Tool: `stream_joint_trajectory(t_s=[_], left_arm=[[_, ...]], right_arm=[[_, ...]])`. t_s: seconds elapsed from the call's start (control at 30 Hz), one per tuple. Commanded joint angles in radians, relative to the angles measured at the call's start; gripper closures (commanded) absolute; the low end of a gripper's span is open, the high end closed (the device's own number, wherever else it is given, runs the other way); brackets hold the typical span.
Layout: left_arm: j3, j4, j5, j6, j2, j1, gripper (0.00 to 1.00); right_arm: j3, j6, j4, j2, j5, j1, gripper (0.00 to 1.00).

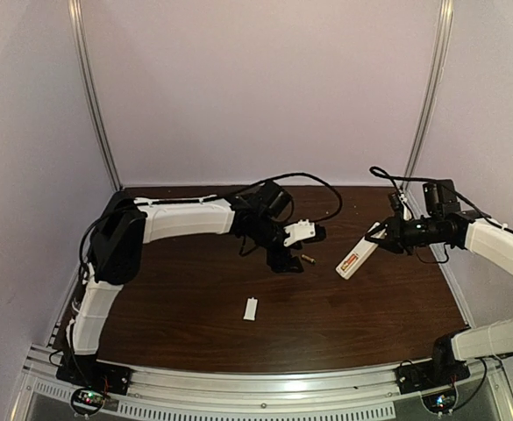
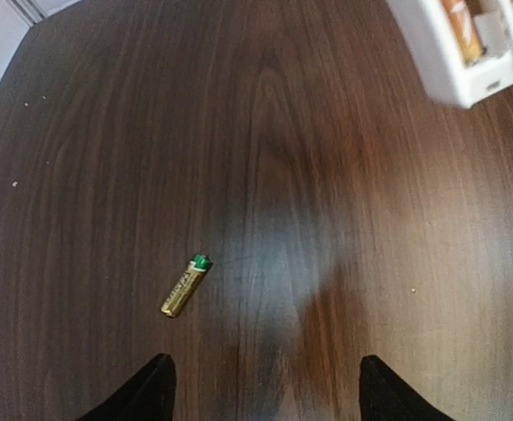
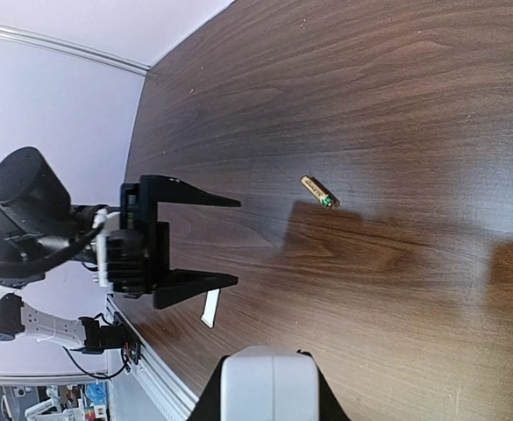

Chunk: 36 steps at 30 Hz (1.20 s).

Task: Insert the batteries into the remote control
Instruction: Pick up the battery from the center of the board.

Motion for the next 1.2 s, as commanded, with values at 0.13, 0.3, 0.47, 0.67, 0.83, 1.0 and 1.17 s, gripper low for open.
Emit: stream_joint_trajectory(t_s=[0.13, 0.3, 0.47, 0.67, 0.83, 1.0, 1.17], left_arm=[[0.098, 0.023, -0.01, -0.003, 0.148, 0.005, 0.27], [0.127, 0.048, -0.045, -0.01, 0.189, 0.005, 0.21], [0.159, 0.07, -0.051, -0.027, 0.211, 0.006, 0.17], [0.234, 0.098, 0.006, -0.073, 0.256, 0.024, 0.12], [0.344, 0.044, 0.049, -0.087, 0.335, 0.027, 0.16], [0.378, 0.032, 0.057, -0.098, 0.369, 0.032, 0.2], [0.392, -0.014, 0.074, -0.104, 0.381, 0.039, 0.37]], right_arm=[[-0.02, -0.039, -0.018, -0.03, -0.033, -0.031, 1.0], [-0.028, -0.04, -0.023, -0.04, -0.04, -0.035, 1.0], [-0.025, -0.038, -0.023, -0.042, -0.043, -0.036, 1.0], [-0.025, -0.042, -0.023, -0.045, -0.045, -0.037, 1.0], [-0.024, -0.042, -0.032, -0.053, -0.042, -0.038, 1.0], [-0.025, -0.043, -0.032, -0.053, -0.043, -0.039, 1.0], [-0.025, -0.042, -0.027, -0.053, -0.054, -0.039, 1.0]])
